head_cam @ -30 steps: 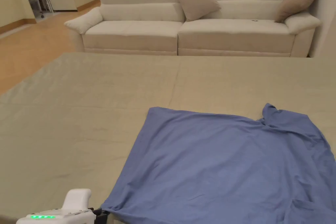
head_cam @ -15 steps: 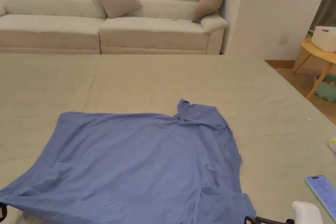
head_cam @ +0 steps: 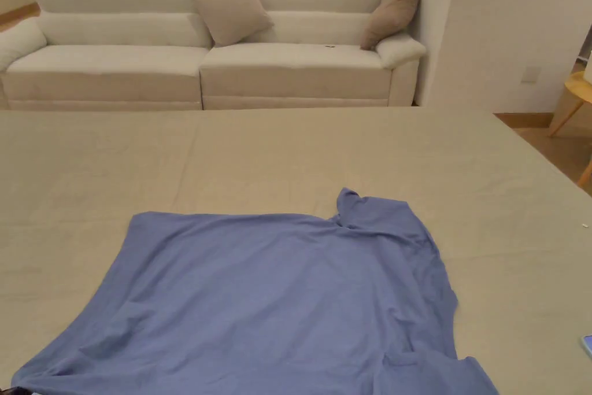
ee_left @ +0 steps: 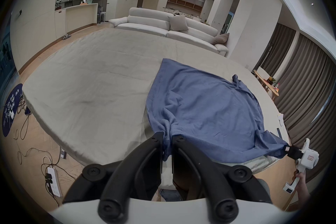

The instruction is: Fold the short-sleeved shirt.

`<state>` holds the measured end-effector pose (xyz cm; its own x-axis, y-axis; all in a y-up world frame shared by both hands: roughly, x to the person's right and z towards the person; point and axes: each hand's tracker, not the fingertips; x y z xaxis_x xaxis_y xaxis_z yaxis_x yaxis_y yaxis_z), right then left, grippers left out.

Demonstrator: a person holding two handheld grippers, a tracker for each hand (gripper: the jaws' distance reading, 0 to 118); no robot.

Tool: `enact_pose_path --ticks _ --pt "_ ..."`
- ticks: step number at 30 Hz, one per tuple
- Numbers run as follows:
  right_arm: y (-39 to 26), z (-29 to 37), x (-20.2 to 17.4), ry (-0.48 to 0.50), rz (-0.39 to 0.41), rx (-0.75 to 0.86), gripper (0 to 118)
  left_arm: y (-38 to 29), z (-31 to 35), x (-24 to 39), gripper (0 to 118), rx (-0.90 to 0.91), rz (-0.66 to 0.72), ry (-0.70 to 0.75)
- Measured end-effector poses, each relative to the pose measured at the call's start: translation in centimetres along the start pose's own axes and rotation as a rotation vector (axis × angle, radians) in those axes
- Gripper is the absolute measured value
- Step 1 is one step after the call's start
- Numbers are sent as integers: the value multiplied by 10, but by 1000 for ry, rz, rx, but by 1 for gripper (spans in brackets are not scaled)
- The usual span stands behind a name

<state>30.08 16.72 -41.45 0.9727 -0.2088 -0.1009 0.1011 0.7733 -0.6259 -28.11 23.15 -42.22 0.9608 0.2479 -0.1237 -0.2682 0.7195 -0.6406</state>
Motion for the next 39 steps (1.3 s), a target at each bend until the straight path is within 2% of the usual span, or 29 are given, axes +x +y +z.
enact_pose_path --ticks 3,6,10,13,17,20,23,27,30,32,33,34,35,36,37,39 --pt "40 -7 0 28 -25 71 4 25 -7 5 8 20 16 -3" --pt "93 -38 9 4 -59 107 4 64 -37 9 7 40 15 -4" --pt "152 -113 26 -63 -107 50 4 116 -112 16 7 -6 4 11" --pt "172 -171 32 -131 -75 -28 4 135 -180 15 8 -88 -58 60" --pt "179 -232 36 -146 -107 -99 4 147 -250 -2 7 -178 37 85" --pt "171 -273 32 -189 -29 -179 4 147 -288 -4 7 -246 -52 153" --pt "160 -303 31 -222 -14 -232 4 138 -312 -6 7 -288 -73 170" --pt "152 -308 32 -231 -25 -198 4 127 -324 -7 7 -300 -75 176" --pt "151 -308 35 -220 -4 -206 4 121 -324 -4 8 -285 -97 185" --pt "156 -304 34 -239 29 -211 20 121 -323 -8 12 -275 -104 173" --pt "159 -301 32 -255 37 -219 37 122 -319 -8 23 -268 -105 172" --pt "166 -294 31 -263 23 -221 61 125 -312 -8 45 -265 -102 170" --pt "174 -284 30 -273 2 -223 94 132 -303 -8 75 -266 -83 149" --pt "181 -270 28 -253 -31 -184 110 137 -289 -7 105 -237 -62 129" --pt "190 -245 24 -195 -36 -70 108 143 -263 -1 107 -175 -60 114" --pt "210 -191 9 -148 -25 115 108 155 -205 11 107 64 -131 76"
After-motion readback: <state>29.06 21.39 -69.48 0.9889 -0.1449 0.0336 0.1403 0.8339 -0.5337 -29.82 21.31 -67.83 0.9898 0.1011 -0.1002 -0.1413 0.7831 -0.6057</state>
